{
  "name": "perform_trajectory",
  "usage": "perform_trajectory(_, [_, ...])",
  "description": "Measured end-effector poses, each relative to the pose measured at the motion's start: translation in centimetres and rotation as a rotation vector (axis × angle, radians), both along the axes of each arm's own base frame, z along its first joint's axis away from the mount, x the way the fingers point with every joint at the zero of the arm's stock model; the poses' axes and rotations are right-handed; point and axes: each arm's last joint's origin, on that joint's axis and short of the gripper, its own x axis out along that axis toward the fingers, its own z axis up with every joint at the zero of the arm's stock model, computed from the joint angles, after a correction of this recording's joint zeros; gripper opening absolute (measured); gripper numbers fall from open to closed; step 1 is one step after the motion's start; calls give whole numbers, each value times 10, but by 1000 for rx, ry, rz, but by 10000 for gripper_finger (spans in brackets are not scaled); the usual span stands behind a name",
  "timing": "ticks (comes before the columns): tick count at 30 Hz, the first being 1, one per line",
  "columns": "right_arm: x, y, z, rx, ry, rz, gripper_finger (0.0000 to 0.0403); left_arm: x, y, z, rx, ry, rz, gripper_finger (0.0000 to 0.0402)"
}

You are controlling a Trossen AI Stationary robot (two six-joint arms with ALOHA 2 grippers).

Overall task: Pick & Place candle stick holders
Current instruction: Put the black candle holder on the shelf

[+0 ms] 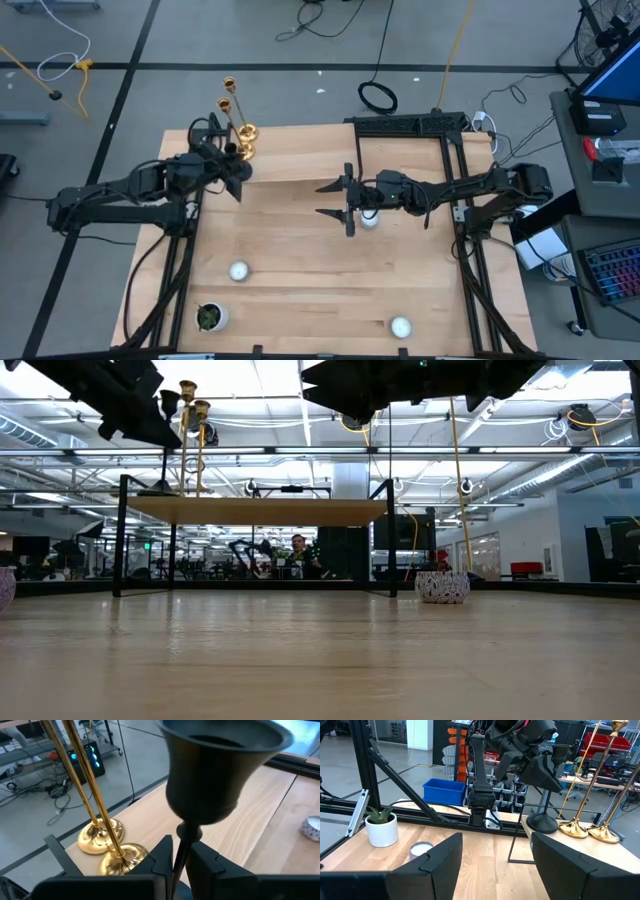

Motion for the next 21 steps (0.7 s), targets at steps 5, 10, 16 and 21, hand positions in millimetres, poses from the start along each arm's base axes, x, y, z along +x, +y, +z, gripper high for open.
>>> perform_trajectory(5, [0,0,0,0,0,0,233,0,0,0,0,-1,0,70])
perform_trajectory(10, [0,0,0,0,0,0,233,0,0,0,0,-2,2,123])
perform_trajectory(16, [0,0,0,0,0,0,233,-1,0,1,2,-14,0,179])
perform_trajectory(21, [0,0,0,0,0,0,233,-9,-2,9,5,-50,-13,192])
